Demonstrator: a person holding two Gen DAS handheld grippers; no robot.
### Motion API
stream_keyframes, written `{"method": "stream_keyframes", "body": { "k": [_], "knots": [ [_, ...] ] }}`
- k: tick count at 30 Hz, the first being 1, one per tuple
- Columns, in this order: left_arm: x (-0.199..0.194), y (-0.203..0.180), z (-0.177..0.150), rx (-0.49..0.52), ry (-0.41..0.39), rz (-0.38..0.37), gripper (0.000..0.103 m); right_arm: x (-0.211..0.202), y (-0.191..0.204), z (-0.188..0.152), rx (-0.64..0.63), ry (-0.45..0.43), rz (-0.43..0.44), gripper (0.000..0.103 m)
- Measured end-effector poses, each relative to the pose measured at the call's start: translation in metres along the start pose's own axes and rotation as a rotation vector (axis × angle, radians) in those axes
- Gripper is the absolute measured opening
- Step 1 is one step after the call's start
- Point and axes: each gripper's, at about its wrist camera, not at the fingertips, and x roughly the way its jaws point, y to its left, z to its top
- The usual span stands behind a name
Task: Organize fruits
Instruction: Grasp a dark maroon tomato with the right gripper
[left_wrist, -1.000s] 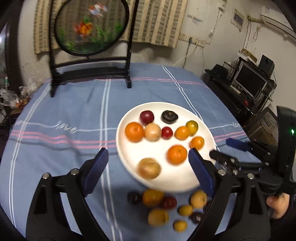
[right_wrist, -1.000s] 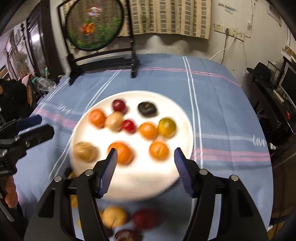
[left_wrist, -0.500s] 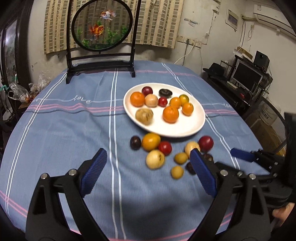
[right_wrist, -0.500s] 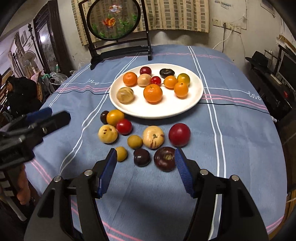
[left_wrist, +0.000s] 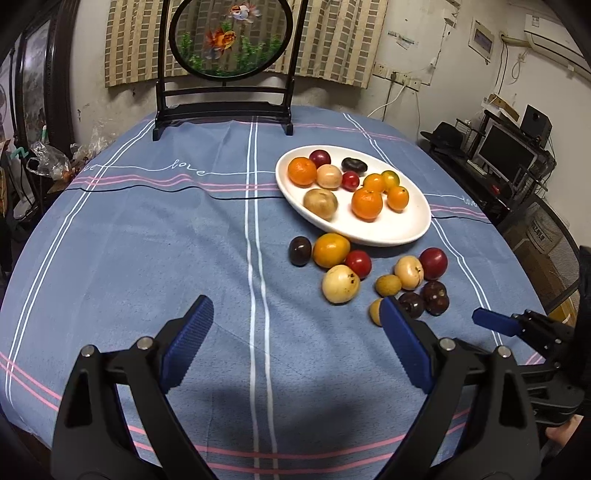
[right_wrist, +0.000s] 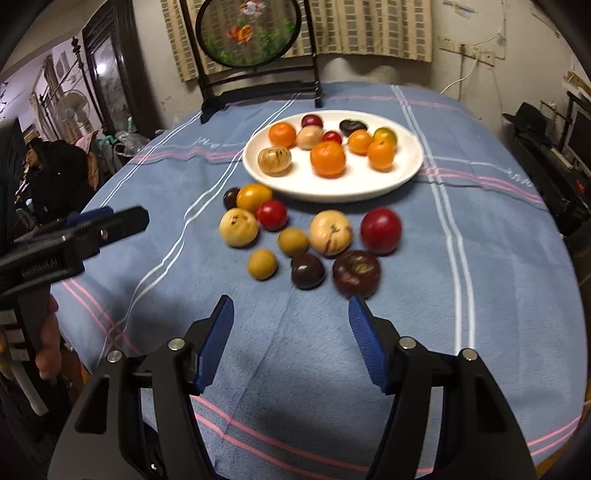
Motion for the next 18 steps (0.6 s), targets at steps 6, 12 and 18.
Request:
{"method": "stream_keyframes", "body": {
  "k": [6, 12, 18],
  "knots": [
    [0.005, 0.002, -0.002, 0.01, 0.017, -0.017, 0.093, 0.016, -0.031, 0.006, 0.044, -0.011, -0.118, 0.065],
    [0.013, -0.011, -0.009, 0.045, 0.046, -0.041, 0.093, 0.061, -0.044, 0.015, 0.022, 0.079, -0.144, 0.059],
    [0.021, -0.036, -0.017, 0.125, 0.054, -0.056, 0.093, 0.076, -0.041, 0.018, -0.023, 0.071, -0.123, 0.043]
  ]
}}
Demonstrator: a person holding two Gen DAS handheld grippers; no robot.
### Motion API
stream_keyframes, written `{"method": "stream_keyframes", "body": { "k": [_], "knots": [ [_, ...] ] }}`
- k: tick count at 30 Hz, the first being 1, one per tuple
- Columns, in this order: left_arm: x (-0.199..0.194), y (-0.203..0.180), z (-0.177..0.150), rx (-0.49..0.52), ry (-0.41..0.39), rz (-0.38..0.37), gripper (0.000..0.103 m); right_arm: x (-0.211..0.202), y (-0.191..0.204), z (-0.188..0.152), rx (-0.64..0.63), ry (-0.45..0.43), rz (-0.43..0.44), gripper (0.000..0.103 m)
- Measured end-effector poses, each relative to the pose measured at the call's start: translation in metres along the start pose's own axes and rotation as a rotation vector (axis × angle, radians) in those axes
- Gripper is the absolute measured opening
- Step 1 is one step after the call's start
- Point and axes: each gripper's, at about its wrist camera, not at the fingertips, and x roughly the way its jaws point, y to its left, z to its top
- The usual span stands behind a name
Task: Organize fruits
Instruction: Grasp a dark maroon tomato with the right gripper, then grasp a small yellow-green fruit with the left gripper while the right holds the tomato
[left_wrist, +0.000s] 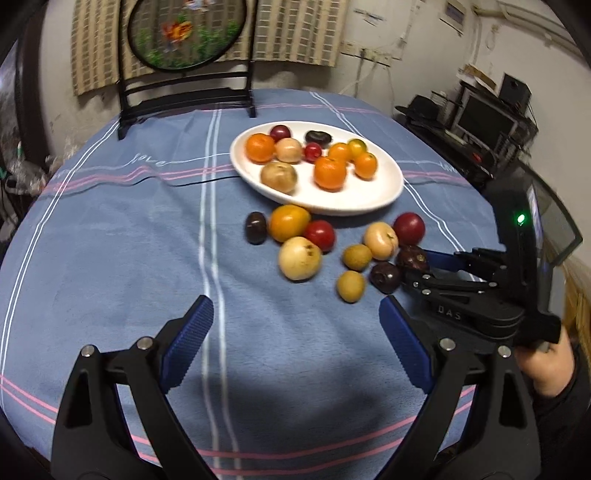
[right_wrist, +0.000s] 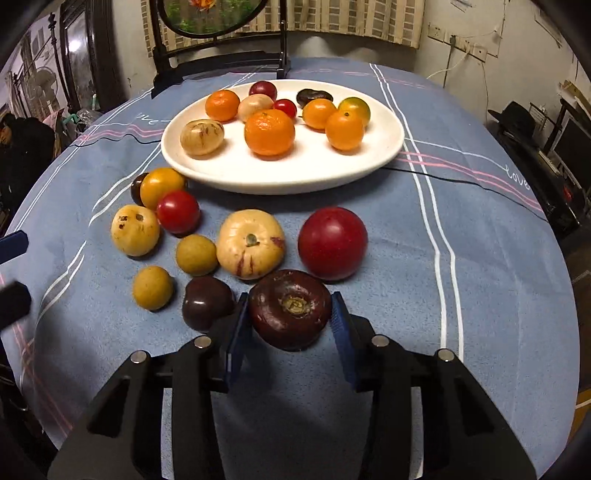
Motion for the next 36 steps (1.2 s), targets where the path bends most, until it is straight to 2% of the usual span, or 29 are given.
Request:
{"method": "stream_keyframes", "body": {
  "k": [5, 9, 11, 12, 13, 15, 20, 21, 22, 26, 36],
  "knots": [
    [0.015, -0.023, -0.001, 0.08, -0.005, -0.009, 0.093, -0.024, -0.016, -0.024, 0.065, -0.037, 0.032, 0.043],
    [0.042, -0.035, 0.001, 0.119, 0.049, 0.013, 0.09, -0.032, -0.028, -0.04, 0.09, -0.042, 0.053, 0.043],
    [0.059, -0.04, 0.004, 0.13, 0.093, 0.018, 0.068, -0.032, -0.032, -0.042, 0.096, -0.04, 0.067, 0.043],
    [0.066, -0.042, 0.005, 0.131, 0.11, 0.014, 0.061, -0.028, -0.035, -0.043, 0.1, -0.037, 0.079, 0.043],
    [0.073, -0.043, 0.006, 0.129, 0.13, 0.017, 0.048, -0.032, -0.034, -0.046, 0.102, -0.035, 0.085, 0.043],
    [0.083, -0.042, 0.008, 0.121, 0.153, 0.025, 0.046, -0.029, -0.039, -0.045, 0.114, -0.032, 0.107, 0.043],
    [0.091, -0.047, 0.014, 0.133, 0.146, 0.043, 0.045, -0.039, -0.036, -0.046, 0.12, -0.032, 0.133, 0.043],
    [0.092, -0.048, 0.015, 0.131, 0.143, 0.04, 0.042, -0.04, -0.034, -0.047, 0.116, -0.031, 0.134, 0.043],
    [0.092, -0.048, 0.015, 0.128, 0.14, 0.027, 0.024, -0.039, -0.033, -0.046, 0.111, -0.03, 0.132, 0.043],
    [0.084, -0.05, 0.013, 0.123, 0.132, 0.002, 0.025, -0.041, -0.029, -0.045, 0.115, -0.035, 0.141, 0.043],
    [0.043, -0.04, 0.011, 0.108, 0.052, -0.056, 0.025, -0.051, -0.012, -0.032, 0.095, -0.058, 0.126, 0.043]
  ]
}}
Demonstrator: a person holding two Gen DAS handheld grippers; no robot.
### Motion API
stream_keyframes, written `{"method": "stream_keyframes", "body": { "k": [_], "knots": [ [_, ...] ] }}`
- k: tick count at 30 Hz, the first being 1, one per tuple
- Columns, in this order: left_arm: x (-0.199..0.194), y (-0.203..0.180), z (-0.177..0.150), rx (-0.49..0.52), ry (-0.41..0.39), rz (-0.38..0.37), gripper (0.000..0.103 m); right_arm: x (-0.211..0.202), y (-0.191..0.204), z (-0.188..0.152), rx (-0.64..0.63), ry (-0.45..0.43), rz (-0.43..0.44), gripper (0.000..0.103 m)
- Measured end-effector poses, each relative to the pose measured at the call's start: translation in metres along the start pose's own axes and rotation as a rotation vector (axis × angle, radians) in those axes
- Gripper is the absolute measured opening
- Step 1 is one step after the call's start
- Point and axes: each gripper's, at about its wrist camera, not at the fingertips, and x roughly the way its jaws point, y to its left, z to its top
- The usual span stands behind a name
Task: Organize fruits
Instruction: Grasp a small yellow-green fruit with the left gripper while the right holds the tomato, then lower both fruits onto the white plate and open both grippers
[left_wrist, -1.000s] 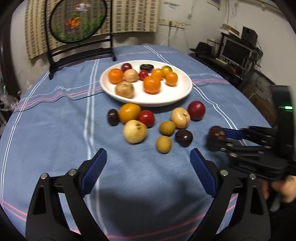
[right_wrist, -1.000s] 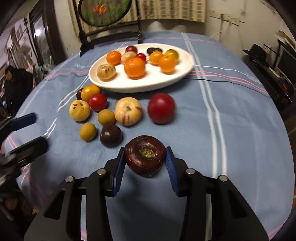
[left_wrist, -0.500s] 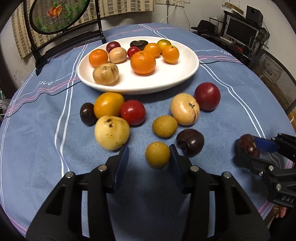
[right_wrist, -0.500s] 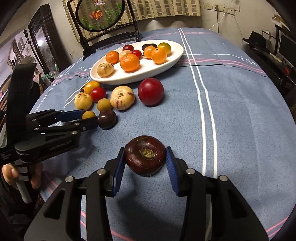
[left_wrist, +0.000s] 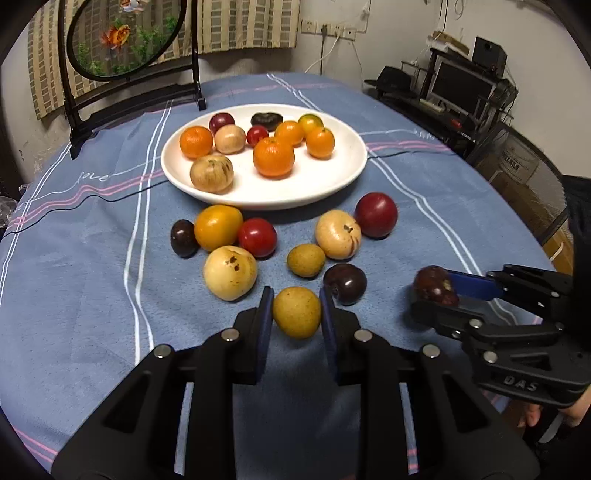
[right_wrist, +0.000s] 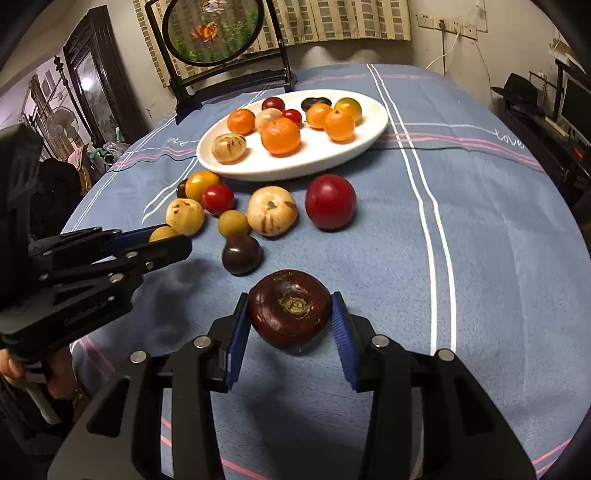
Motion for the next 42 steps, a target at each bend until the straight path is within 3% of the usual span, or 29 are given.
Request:
{"method": "stream_keyframes", "body": {
  "k": [12, 19, 24, 29, 33, 42],
  "knots": [
    [-0.025, 0.034, 0.007, -0.056, -0.062, -0.005, 0.025, -0.004, 0.017, 0.02, -0.027, -0.013, -0.011, 0.043],
    [-0.023, 0.061, 0.052, -0.072, -0.082, 0.03, 0.025, 0.0, 0.019, 0.049, -0.063, -0.025, -0.01, 0.043],
    [0.005, 0.08, 0.107, -0.083, -0.054, 0.04, 0.025, 0.01, 0.021, 0.099, -0.112, -0.049, -0.004, 0.043],
    [0.053, 0.09, 0.155, -0.109, 0.003, 0.042, 0.025, 0.048, 0.018, 0.156, -0.138, -0.029, -0.027, 0.043],
    [0.077, 0.091, 0.168, -0.124, 0.035, 0.036, 0.025, 0.082, 0.006, 0.18, -0.104, -0.006, -0.032, 0.043],
    [0.113, 0.093, 0.179, -0.129, 0.08, 0.036, 0.026, 0.106, -0.004, 0.19, -0.095, 0.013, -0.03, 0.044]
  ]
}}
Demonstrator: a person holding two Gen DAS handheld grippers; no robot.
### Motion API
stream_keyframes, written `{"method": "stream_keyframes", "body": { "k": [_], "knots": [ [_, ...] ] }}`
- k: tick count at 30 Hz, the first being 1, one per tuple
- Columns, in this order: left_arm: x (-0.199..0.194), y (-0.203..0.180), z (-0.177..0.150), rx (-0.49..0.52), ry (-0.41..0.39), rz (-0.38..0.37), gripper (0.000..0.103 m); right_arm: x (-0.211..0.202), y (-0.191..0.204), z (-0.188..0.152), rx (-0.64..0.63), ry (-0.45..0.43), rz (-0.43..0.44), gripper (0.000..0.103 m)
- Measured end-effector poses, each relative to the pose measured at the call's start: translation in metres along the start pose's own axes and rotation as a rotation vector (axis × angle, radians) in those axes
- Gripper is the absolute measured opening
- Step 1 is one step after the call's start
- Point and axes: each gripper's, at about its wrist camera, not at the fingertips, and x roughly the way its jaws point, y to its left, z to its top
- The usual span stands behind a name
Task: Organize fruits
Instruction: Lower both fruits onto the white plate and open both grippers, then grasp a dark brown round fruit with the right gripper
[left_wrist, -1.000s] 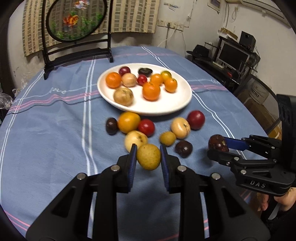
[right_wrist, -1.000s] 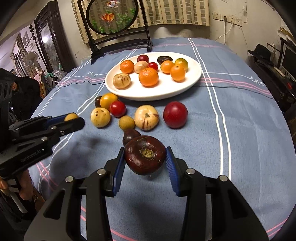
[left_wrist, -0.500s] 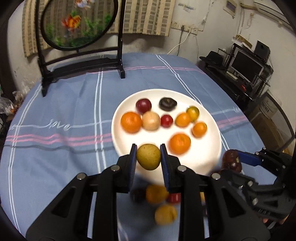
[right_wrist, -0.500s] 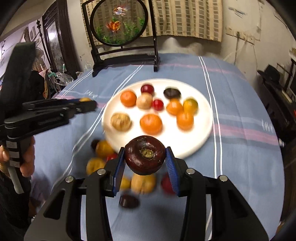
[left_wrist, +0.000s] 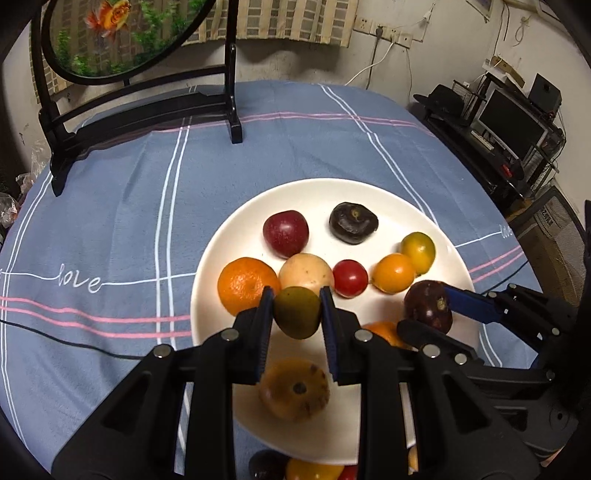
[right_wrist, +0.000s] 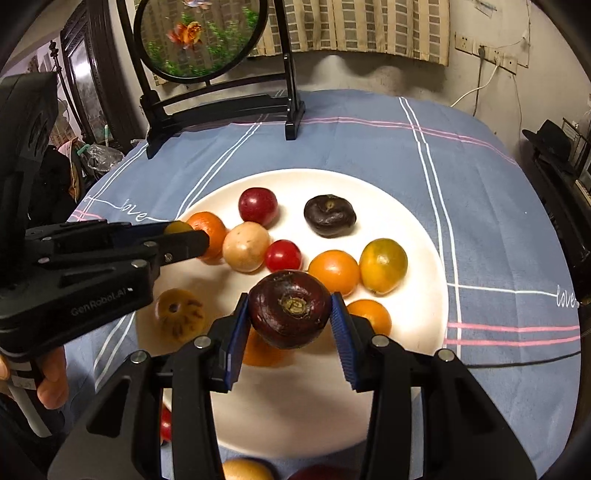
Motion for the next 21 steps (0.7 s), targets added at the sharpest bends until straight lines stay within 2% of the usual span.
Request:
{"method": "stream_keyframes", "body": {
  "k": [1, 2, 3, 4, 9, 12, 17, 18, 21],
  "knots": [
    [0.002, 0.001, 0.001, -0.004, 0.002, 0.003, 0.027, 0.001, 0.001, 0.002, -0.007, -0.007, -0.006, 0.047],
    [0.004, 0.001, 0.002, -0.009, 0.001, 0.005, 0.039, 0.002, 0.002, 0.003, -0.017, -0.018, -0.019, 0.054],
    [0.004, 0.002, 0.003, -0.016, 0.0, 0.004, 0.048, 0.002, 0.003, 0.003, -0.02, -0.028, -0.03, 0.067],
    [0.002, 0.003, 0.003, -0.027, -0.009, 0.002, 0.062, 0.0, 0.003, 0.004, -0.023, -0.042, -0.043, 0.068],
    [-0.025, 0.008, -0.003, -0.044, -0.06, -0.001, 0.067, -0.02, 0.002, -0.002, -0.03, -0.035, -0.083, 0.068],
    [-0.048, 0.005, -0.016, -0.037, -0.093, 0.021, 0.071, -0.039, 0.002, -0.014, -0.009, -0.029, -0.057, 0.068],
    [-0.09, -0.005, -0.054, -0.022, -0.173, 0.053, 0.086, -0.074, 0.015, -0.05, 0.018, -0.048, -0.013, 0.068],
    [-0.097, -0.007, -0.065, -0.016, -0.187, 0.068, 0.086, -0.084, 0.019, -0.063, 0.031, -0.057, 0.009, 0.07],
    [-0.109, -0.012, -0.091, -0.003, -0.204, 0.103, 0.088, -0.097, 0.03, -0.089, 0.038, -0.064, 0.016, 0.087]
  ]
}}
